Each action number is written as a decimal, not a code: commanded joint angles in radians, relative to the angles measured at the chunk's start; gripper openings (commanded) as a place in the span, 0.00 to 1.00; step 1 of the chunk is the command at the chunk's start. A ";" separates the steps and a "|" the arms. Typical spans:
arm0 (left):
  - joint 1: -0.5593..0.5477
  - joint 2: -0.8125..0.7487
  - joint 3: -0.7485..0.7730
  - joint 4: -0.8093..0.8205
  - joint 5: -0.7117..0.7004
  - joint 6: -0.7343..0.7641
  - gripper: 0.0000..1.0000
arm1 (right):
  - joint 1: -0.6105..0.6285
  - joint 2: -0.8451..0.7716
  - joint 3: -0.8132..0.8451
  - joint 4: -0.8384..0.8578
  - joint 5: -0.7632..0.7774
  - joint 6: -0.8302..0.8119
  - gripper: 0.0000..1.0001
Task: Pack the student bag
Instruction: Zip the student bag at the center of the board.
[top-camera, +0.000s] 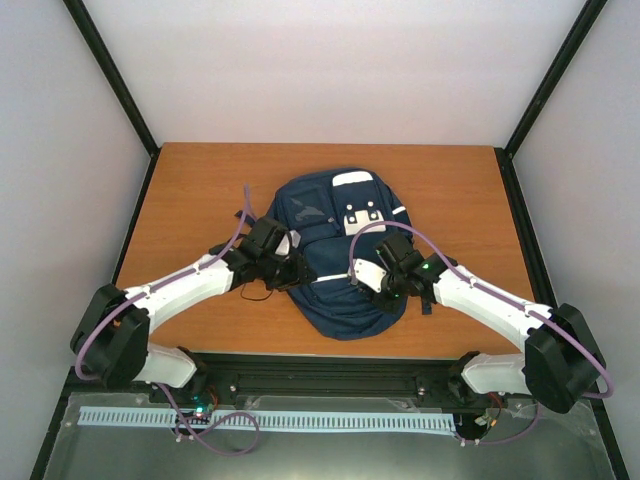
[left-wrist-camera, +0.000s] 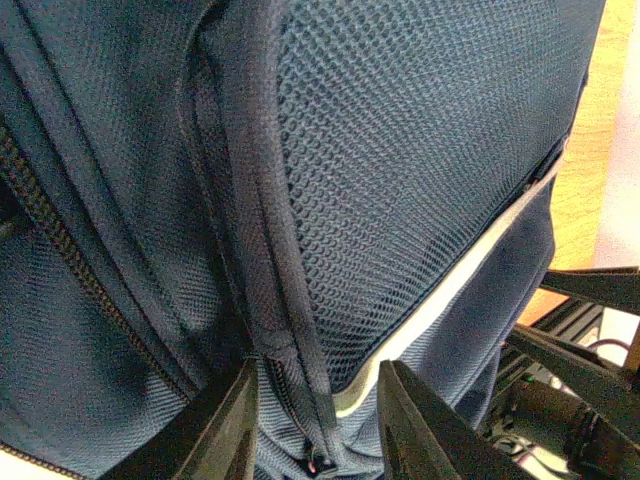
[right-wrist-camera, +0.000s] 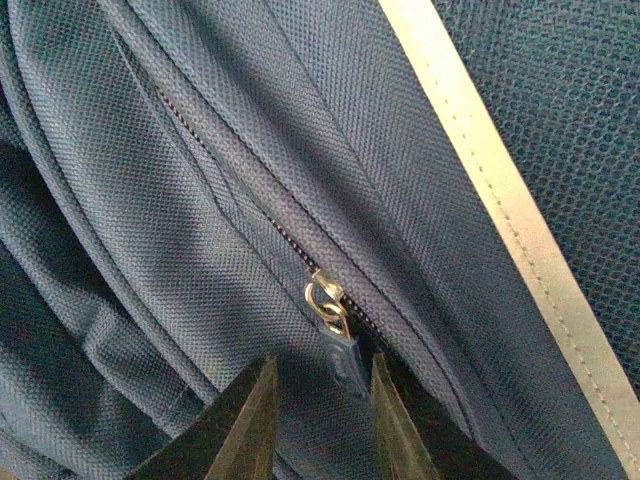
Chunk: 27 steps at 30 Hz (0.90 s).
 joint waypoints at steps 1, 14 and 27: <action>-0.016 0.013 0.034 0.022 0.025 -0.017 0.29 | -0.006 -0.005 -0.005 0.069 0.037 0.016 0.27; -0.032 0.018 0.012 0.089 0.019 -0.043 0.01 | -0.006 0.106 0.014 0.090 0.042 0.005 0.19; -0.031 0.001 0.007 0.063 -0.037 -0.024 0.01 | -0.016 0.033 0.052 -0.076 0.093 -0.020 0.03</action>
